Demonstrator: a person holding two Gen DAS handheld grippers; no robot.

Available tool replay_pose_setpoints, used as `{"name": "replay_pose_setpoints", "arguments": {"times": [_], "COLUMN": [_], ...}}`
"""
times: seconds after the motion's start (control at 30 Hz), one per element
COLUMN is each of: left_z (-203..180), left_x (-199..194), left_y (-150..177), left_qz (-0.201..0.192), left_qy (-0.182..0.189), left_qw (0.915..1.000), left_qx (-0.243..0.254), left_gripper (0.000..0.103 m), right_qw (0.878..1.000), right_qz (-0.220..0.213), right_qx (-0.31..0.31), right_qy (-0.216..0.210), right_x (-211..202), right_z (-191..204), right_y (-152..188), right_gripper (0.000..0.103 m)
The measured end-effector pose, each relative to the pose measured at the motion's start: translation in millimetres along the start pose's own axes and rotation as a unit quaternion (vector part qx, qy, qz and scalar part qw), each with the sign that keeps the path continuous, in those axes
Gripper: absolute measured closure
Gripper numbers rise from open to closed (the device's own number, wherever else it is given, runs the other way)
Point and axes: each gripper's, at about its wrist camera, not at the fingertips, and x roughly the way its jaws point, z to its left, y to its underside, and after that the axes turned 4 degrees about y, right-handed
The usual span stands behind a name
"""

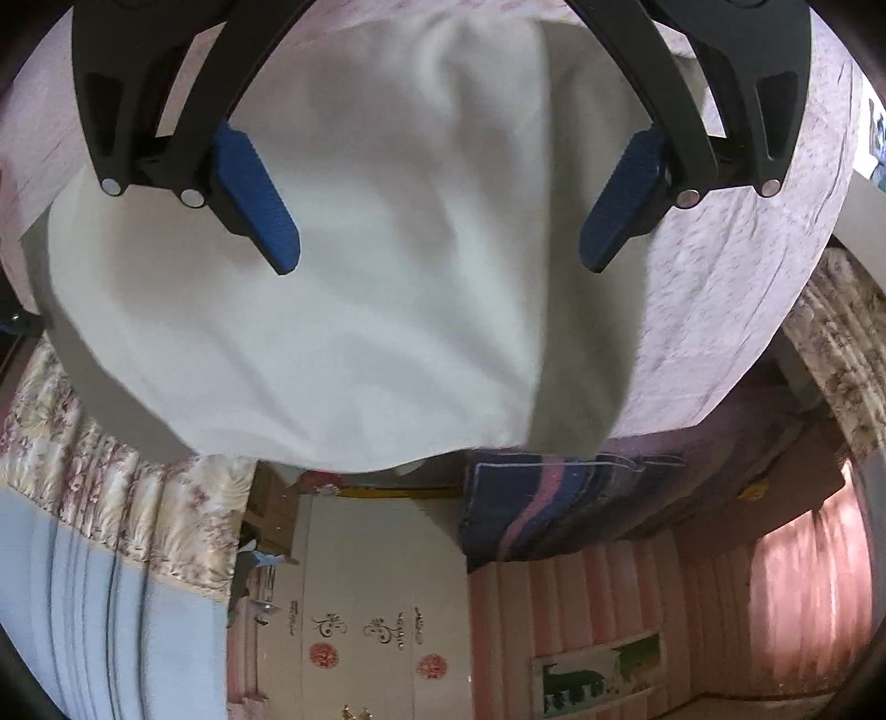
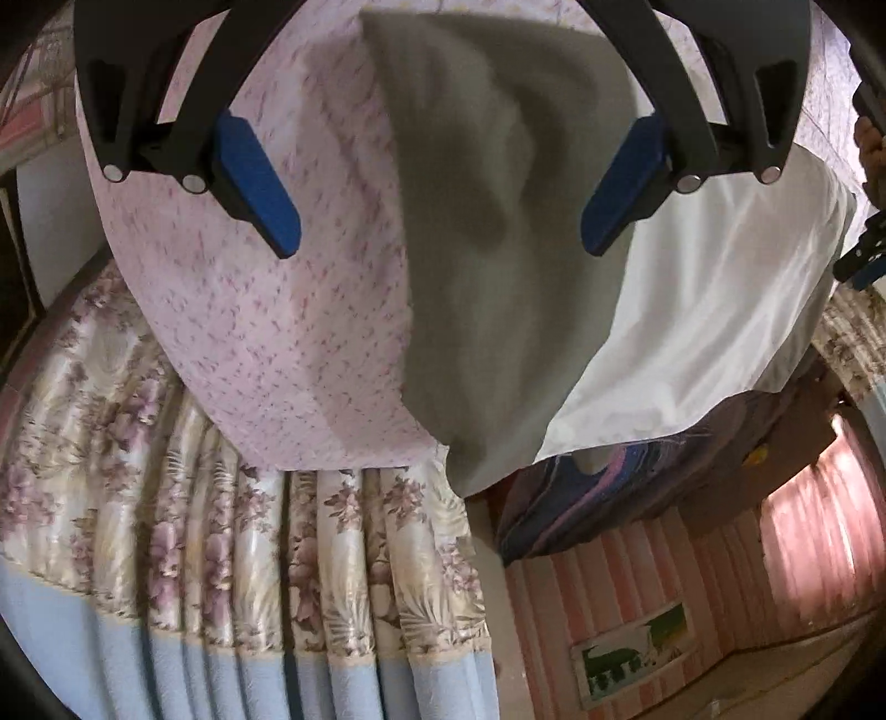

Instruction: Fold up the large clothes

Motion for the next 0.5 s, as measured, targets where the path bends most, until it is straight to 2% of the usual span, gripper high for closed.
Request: {"name": "replay_pose_setpoints", "arguments": {"times": [0.1, 0.27, 0.4, 0.5], "left_z": [-25, -57, -65, -65], "left_x": [12, 33, 53, 81], "left_y": [-16, -31, -33, -34], "left_qz": [0.001, 0.022, 0.029, 0.058], "left_qy": [0.006, 0.013, 0.011, 0.002], "left_qw": [0.9999, 0.9995, 0.9993, 0.9981], "left_qx": [0.013, 0.017, 0.020, 0.023], "left_gripper": [0.003, 0.003, 0.003, 0.003], "right_qw": [1.000, 0.997, 0.993, 0.988], "right_qz": [0.002, 0.058, 0.084, 0.109], "right_qx": [0.002, -0.002, 0.031, 0.046], "right_qy": [0.005, -0.045, -0.078, -0.095], "right_x": [16, 52, 73, 89], "right_z": [-7, 3, 2, 7], "right_y": [-13, -15, -13, -11], "right_gripper": [0.002, 0.002, 0.002, 0.002]}}
